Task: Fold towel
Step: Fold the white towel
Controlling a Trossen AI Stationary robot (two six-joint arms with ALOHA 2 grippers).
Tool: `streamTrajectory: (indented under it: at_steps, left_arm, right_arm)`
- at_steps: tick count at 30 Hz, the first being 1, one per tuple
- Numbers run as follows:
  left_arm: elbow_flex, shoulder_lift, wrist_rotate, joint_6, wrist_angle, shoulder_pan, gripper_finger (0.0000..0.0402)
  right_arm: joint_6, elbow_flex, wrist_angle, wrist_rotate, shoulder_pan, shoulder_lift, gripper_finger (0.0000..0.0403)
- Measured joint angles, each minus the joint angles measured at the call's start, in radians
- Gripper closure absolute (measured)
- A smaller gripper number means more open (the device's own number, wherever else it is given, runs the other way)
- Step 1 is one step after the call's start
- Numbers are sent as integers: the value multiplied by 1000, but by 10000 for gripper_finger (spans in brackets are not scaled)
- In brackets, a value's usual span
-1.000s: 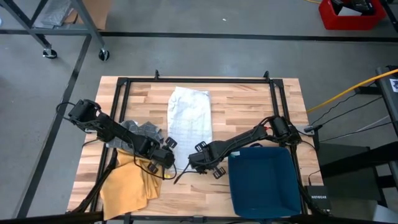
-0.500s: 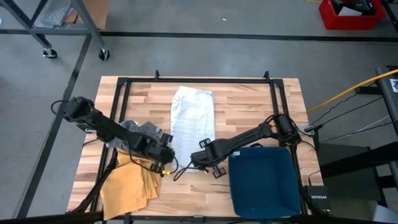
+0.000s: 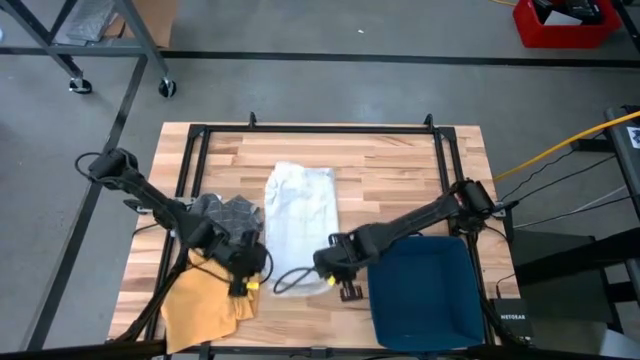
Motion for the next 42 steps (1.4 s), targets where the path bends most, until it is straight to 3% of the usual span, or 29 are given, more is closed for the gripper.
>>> streamTrajectory:
  at_steps: [4,8,13,19,26,34,42]
  left_arm:
    - [26,0,-72,-63,43,-73,401]
    - [58,0,-177,-48,28,-87,401]
    - [72,0,-288,-11,-17,-59,401]
    - [72,0,-458,-104,-170,1,401]
    - [72,0,-569,-222,-325,88,401]
    - [72,0,-568,-246,-384,190,402]
    - [71,3,-558,-225,-386,257,402]
  right_arm:
    - [2,1,61,31,56,-1,394]
    - [-2,64,-25,132,61,-1,394]
    - [-53,184,-191,324,14,-1,395]
    - [-121,244,-279,477,-96,-2,395]
    - [-136,245,-289,485,-244,-2,393]
    - [-196,220,-237,451,-372,-2,392]
    - [-226,155,-191,406,-426,0,391]
